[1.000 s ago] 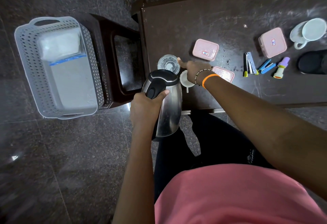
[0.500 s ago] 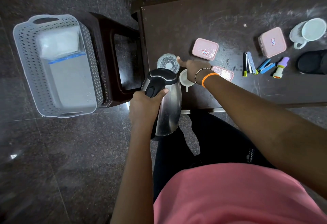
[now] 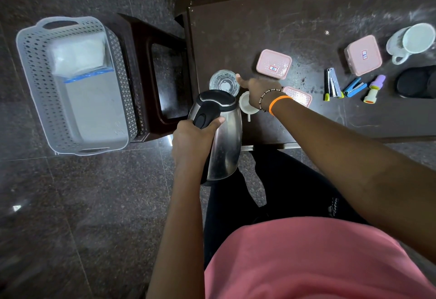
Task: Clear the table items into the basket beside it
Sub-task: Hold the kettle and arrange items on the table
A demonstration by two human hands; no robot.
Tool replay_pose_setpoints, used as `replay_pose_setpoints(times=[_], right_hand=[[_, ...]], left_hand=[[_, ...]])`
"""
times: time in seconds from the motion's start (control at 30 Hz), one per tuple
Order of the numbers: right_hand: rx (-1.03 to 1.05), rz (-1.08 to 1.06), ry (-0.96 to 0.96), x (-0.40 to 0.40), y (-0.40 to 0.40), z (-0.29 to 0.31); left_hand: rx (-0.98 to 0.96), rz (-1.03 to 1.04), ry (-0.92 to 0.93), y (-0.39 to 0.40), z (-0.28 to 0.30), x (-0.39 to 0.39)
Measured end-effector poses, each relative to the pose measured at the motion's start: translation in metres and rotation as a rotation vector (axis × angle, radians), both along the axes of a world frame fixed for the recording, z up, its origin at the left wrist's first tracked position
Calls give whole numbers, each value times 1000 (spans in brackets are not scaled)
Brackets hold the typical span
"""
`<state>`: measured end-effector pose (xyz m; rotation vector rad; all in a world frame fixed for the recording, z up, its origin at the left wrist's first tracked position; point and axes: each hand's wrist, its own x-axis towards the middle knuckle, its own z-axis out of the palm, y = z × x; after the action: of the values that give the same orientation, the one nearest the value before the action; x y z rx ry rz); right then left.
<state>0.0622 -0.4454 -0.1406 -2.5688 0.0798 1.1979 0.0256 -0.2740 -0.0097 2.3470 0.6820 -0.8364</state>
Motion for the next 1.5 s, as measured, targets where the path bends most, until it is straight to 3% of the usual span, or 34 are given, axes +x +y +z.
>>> replay_pose_setpoints(times=[0.63,1.03,1.3,1.5], right_hand=[[-13,14,-5,-1,2,3],[-46,24,-23,-1,4,9],[-84,-9,-49,-2,14,16],[-14,-124,-221,-10,46,37]], left_hand=[[-28,22,-21,2,-1,-2],[-160,93,-83,17,-3,-26],[-337,205,-198,48,3,-53],[-450,432,-328,78,31,-66]])
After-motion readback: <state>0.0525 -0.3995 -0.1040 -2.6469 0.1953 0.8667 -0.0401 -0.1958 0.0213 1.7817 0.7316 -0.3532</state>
